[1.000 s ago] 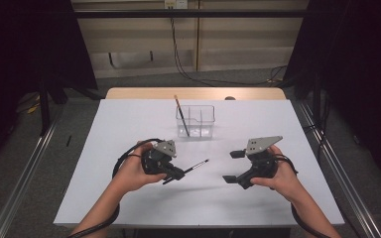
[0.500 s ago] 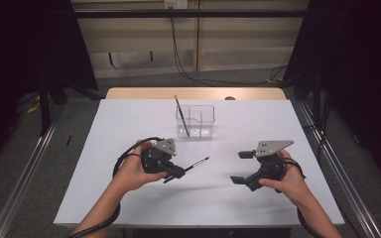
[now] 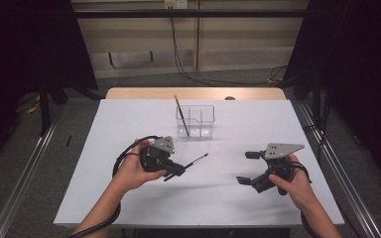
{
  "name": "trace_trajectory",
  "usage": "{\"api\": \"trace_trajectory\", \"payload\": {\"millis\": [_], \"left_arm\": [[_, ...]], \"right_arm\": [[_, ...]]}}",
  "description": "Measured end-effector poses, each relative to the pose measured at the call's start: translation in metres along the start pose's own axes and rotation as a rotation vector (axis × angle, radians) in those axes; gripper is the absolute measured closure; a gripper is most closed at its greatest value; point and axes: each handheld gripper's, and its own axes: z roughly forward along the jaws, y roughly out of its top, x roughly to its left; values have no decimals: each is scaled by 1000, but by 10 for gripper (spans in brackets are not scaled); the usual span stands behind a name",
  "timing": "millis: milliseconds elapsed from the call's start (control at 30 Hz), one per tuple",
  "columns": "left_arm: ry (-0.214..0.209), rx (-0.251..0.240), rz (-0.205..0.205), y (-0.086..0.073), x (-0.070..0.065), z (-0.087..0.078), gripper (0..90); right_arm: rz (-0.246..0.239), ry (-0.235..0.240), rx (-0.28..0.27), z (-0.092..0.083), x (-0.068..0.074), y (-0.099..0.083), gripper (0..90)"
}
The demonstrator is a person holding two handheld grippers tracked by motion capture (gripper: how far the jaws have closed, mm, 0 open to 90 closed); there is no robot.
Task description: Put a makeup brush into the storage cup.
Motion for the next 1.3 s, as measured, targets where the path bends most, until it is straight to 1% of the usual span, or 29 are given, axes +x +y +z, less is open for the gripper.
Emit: {"api": "trace_trajectory", "payload": {"millis": [33, 167, 400, 667, 800, 867, 1067, 1233, 1300], "left_arm": [[2, -1, -2, 0, 0, 0, 844], [4, -12, -7, -1, 1, 0, 843], [14, -53, -28, -3, 4, -1, 843], [37, -146, -75, -5, 8, -6, 844], [39, -196, -97, -5, 10, -8, 844], [40, -209, -100, -5, 11, -9, 843], [40, -271, -126, -6, 14, -11, 843], [48, -325, -156, -8, 17, -12, 844], [59, -345, -166, -9, 19, -13, 844]], "right_arm": [[0, -1, -11, -1, 0, -1, 36], [7, -9, -26, -4, 0, -5, 36], [16, -25, -51, -9, -1, -9, 36], [20, -41, -72, -14, -1, -15, 36], [26, -43, -77, -14, -1, -17, 36], [17, -46, -79, -15, -1, -18, 36], [20, -46, -92, -14, -1, -19, 36], [27, -48, -97, -14, -1, -22, 36], [28, -48, -93, -14, -1, -24, 36]]}}
